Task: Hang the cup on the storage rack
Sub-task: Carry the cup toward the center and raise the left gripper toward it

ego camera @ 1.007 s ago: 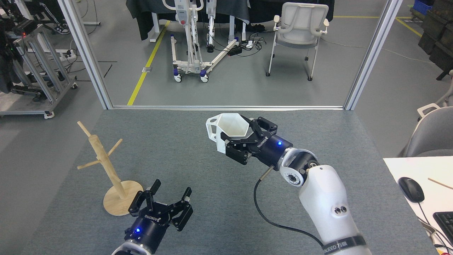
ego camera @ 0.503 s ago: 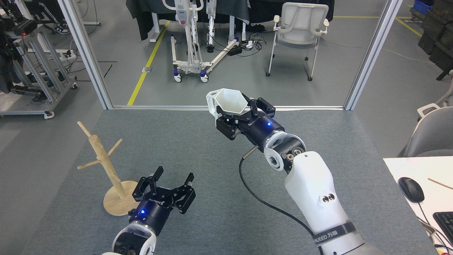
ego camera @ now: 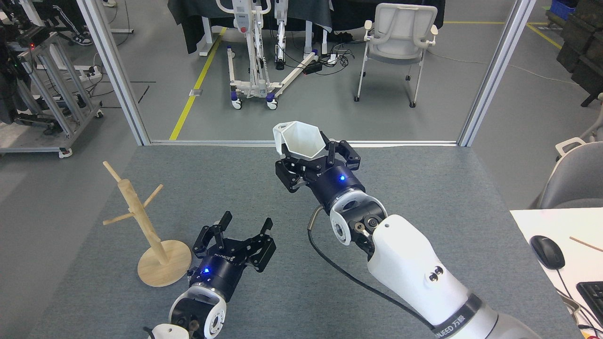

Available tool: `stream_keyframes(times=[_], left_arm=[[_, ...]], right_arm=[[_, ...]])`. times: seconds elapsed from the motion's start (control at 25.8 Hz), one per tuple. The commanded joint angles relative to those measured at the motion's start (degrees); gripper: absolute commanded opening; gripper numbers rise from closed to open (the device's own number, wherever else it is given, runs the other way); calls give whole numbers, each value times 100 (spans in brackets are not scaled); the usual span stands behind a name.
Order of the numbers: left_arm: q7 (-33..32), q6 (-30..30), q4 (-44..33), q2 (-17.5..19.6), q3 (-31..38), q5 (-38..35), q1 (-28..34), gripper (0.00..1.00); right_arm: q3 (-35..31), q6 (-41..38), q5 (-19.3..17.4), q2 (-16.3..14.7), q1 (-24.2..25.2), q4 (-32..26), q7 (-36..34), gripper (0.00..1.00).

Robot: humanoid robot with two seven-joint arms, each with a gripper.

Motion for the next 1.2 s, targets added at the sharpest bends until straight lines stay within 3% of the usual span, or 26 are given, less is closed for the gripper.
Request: stream_keyframes(times=[0.0, 0.23, 0.62, 0.97, 1.16], left_arm=[[-2, 7, 206, -103, -53, -2, -210, 98], [-90, 95, 575, -191, -124, -11, -605, 97], [-99, 33, 1418, -402, -405, -20, -1300, 97], [-99, 16, 1383, -393, -414, -55, -1423, 97], [-107, 7, 1225, -393, -423, -63, -1449, 97]], right_arm=[[384, 685, -260, -111, -7, -296, 24, 9], [437, 1450, -463, -111, -34, -630, 112, 9], [753, 1793, -788, 91, -728, -164, 226, 9], [806, 1828, -788, 161, -851, 161, 226, 9], [902, 2232, -779, 126, -860, 152, 428, 9]])
